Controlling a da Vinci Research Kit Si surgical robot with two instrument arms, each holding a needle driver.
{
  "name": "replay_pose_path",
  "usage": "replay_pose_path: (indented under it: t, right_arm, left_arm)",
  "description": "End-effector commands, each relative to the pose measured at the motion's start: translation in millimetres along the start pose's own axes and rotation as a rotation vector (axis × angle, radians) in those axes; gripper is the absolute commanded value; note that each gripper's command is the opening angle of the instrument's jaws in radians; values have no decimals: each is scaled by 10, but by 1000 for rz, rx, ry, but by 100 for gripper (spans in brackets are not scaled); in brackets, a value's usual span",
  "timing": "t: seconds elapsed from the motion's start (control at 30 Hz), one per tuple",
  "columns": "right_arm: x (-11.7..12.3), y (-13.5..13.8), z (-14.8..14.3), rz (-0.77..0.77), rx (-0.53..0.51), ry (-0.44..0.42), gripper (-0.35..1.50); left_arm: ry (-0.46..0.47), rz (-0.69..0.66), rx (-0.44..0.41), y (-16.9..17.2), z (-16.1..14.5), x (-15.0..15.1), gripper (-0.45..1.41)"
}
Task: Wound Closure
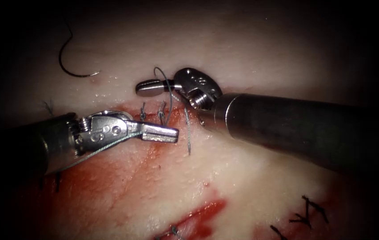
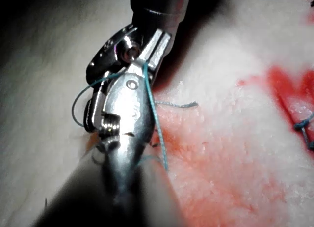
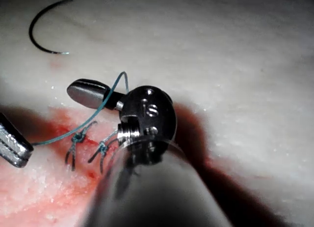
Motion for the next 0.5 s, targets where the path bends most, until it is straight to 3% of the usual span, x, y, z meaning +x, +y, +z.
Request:
replay_pose_path:
  t: [0.03,0.17,0.5]
  right_arm:
    - [5,5,9,5,23,22,-35]
    - [17,-3,6,25,75,101,-35]
    - [36,-22,-11,29,68,104,-35]
  left_arm:
    - [-6,-4,4,-8,3,-9,-45]
    - [-21,-23,6,-8,-1,-29,-45]
    - [-113,-25,61,-14,-13,-85,-45]
